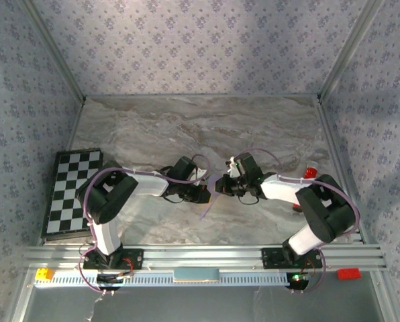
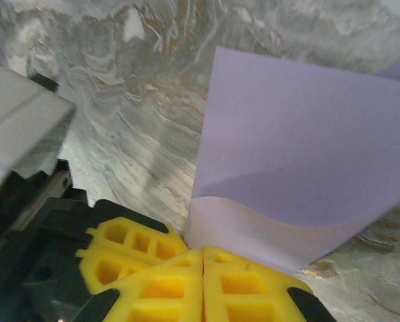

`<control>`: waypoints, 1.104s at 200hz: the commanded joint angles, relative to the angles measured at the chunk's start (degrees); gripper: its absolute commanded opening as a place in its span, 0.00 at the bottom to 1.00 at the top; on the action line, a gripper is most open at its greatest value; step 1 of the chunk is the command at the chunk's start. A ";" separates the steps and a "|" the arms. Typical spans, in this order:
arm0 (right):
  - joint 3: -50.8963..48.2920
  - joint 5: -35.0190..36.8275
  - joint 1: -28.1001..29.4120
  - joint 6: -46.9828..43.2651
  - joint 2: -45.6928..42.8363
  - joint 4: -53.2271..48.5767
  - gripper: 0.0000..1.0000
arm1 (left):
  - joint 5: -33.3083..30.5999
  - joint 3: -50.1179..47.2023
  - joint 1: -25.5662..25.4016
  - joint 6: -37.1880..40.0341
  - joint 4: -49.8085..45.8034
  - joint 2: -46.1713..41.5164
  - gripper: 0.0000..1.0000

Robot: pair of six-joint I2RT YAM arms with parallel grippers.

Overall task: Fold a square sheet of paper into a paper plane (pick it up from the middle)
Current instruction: Fold the wing for the fifth time at the center of the table.

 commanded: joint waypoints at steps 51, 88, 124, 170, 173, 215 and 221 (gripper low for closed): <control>0.46 4.09 -1.39 0.28 6.85 2.54 0.08 | -1.40 -3.04 -0.29 1.45 -12.13 3.96 0.00; 0.46 4.08 -5.47 1.26 8.14 3.16 0.08 | -1.72 -3.68 -0.18 1.93 -12.59 4.42 0.00; 2.51 4.55 -8.55 1.07 9.01 0.99 0.08 | -1.98 -4.18 -0.10 2.02 -12.42 4.71 0.00; 4.08 5.49 -12.32 1.40 10.63 0.38 0.08 | -1.89 -4.24 -0.11 2.11 -12.35 4.70 0.00; 4.12 5.53 -12.50 1.48 10.69 0.42 0.08 | -1.89 -4.21 -0.15 2.11 -12.41 4.71 0.00; 5.36 4.80 -14.22 1.30 8.61 -0.08 0.08 | -1.69 -4.29 -0.08 2.11 -12.34 4.23 0.00; 5.78 4.82 -14.31 1.05 8.05 -0.85 0.08 | -1.72 -4.25 -0.01 2.11 -12.46 4.27 0.00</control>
